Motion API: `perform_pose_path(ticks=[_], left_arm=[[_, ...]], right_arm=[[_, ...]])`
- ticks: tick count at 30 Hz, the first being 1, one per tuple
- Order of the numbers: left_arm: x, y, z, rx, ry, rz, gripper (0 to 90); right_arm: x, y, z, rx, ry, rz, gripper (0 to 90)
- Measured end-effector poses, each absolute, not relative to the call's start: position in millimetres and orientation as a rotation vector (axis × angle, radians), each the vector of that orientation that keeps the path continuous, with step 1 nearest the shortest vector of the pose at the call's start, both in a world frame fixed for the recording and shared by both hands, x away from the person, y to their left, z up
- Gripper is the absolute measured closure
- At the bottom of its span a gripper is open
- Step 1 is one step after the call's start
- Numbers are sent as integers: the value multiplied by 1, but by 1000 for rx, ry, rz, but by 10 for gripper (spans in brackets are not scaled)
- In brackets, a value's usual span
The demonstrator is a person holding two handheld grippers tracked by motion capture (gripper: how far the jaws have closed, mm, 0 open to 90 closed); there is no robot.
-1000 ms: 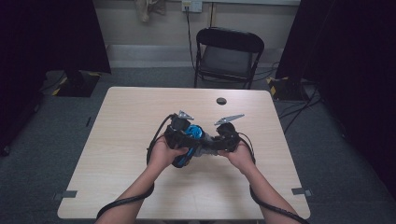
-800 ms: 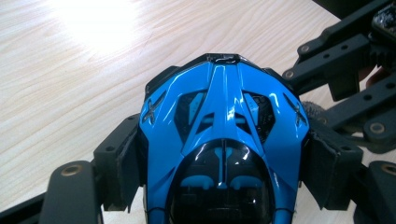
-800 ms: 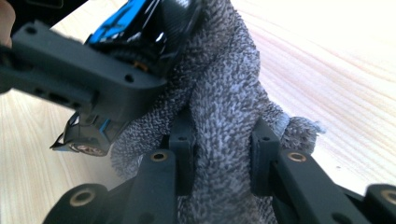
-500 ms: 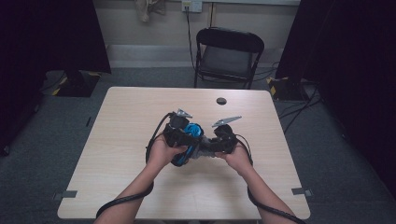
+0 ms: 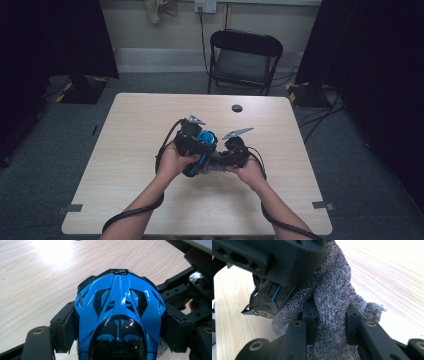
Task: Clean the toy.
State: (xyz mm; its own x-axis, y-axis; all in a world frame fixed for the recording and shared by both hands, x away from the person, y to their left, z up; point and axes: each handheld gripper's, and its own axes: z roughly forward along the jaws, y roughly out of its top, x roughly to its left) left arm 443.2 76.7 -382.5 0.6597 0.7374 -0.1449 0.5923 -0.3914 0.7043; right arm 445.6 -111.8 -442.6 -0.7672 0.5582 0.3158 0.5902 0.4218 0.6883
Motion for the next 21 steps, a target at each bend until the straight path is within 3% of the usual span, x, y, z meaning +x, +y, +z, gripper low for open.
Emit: perform_pose_path(ticks=[21], left_arm=[[451, 79, -383, 2104, 1050, 242, 248]], right_arm=[[442, -106, -452, -1027, -2613, -1254, 693]])
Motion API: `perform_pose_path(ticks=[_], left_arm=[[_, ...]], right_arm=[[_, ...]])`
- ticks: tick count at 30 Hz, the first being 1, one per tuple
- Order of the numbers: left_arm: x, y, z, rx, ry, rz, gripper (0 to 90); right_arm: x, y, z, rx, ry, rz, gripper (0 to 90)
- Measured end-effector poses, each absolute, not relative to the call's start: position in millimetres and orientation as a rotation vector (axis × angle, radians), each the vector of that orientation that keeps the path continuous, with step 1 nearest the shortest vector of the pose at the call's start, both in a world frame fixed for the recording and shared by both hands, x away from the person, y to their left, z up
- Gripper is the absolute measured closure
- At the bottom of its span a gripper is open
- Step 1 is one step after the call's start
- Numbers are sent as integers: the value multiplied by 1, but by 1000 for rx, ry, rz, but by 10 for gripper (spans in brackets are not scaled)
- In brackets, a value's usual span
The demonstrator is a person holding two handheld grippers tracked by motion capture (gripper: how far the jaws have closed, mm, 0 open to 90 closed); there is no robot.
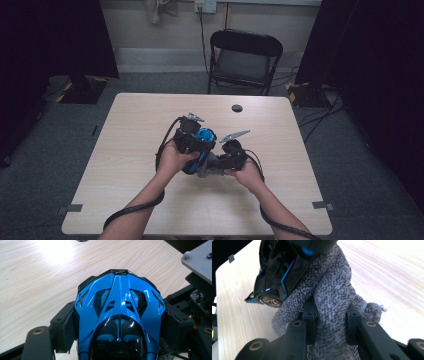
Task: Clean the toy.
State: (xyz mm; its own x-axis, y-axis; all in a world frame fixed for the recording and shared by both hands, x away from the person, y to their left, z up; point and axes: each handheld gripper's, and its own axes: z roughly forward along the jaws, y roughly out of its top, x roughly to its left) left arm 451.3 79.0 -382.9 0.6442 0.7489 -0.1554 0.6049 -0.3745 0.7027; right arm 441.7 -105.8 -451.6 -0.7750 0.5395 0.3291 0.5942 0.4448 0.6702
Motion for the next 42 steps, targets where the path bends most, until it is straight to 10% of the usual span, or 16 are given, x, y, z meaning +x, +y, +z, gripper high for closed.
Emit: perform_pose_path(ticks=[42], left_arm=[[455, 127, -387, 2090, 1164, 303, 249]], right_arm=[[458, -162, -431, -1209, -2721, -1210, 692]])
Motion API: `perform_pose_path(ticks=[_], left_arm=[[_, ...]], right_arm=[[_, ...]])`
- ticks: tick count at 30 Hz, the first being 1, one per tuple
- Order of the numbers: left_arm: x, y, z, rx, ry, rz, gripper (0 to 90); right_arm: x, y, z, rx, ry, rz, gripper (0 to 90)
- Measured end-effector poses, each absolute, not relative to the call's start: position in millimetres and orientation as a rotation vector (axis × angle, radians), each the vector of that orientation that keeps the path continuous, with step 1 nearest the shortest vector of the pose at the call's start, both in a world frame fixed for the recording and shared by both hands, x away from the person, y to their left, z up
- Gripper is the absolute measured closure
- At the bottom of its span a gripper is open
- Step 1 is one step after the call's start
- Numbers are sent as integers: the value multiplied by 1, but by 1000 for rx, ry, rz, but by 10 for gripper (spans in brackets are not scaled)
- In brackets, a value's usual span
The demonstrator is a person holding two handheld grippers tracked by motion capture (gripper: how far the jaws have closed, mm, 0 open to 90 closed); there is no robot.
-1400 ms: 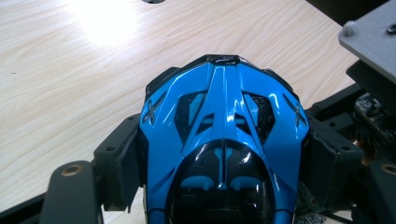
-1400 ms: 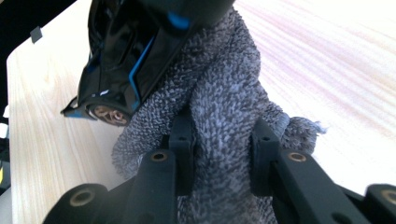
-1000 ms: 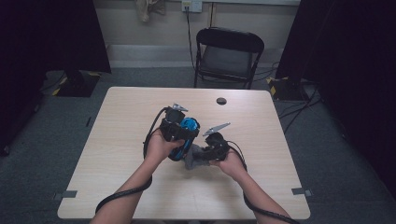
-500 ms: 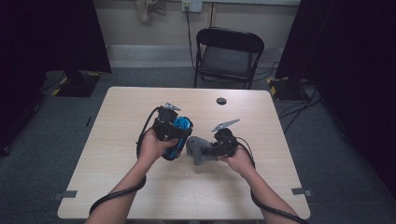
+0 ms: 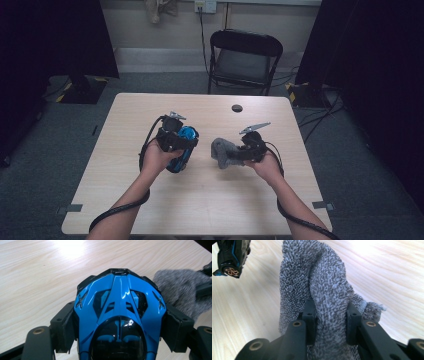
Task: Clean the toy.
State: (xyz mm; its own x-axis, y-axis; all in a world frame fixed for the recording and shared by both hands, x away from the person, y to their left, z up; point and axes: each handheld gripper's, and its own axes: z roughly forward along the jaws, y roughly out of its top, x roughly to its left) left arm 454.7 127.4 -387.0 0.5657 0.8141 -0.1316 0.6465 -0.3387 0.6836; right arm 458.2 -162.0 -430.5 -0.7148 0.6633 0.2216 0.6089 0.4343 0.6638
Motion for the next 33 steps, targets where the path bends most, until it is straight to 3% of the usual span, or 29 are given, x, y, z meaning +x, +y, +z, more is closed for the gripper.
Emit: perform_pose_path(ticks=[33], left_arm=[[460, 179, -413, 2138, 1319, 335, 251]], right_arm=[[469, -221, -430, 1284, 2444, 1044, 692]])
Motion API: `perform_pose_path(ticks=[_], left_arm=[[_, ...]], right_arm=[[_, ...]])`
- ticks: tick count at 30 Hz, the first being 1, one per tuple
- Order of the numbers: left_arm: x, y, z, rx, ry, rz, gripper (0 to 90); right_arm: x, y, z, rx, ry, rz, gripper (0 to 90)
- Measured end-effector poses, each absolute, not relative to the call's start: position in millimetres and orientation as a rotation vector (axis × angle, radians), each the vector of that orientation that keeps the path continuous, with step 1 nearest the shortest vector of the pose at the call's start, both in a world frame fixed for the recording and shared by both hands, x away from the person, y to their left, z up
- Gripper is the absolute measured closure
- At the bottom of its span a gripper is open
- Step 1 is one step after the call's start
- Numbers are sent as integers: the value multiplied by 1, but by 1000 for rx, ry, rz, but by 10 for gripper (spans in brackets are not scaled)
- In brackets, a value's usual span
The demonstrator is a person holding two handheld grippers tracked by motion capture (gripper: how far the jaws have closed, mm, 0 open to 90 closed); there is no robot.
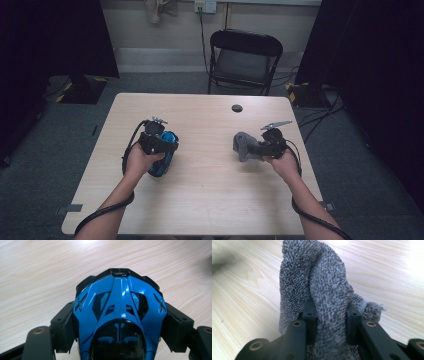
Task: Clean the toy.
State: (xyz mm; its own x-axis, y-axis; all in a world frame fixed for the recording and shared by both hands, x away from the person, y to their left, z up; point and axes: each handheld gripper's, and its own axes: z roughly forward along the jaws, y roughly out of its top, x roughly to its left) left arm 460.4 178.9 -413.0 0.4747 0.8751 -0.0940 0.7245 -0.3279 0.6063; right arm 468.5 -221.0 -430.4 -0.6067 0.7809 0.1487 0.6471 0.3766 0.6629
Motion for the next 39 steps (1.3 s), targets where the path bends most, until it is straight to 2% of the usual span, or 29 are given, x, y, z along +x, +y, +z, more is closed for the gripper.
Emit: perform_pose_path(ticks=[18, 39], left_arm=[[463, 218, -423, 2128, 1430, 342, 256], [483, 213, -444, 2170, 1465, 328, 253]], right_arm=[[472, -244, -428, 1342, 2385, 1003, 692], [478, -266, -449, 1448, 2324, 935, 683]])
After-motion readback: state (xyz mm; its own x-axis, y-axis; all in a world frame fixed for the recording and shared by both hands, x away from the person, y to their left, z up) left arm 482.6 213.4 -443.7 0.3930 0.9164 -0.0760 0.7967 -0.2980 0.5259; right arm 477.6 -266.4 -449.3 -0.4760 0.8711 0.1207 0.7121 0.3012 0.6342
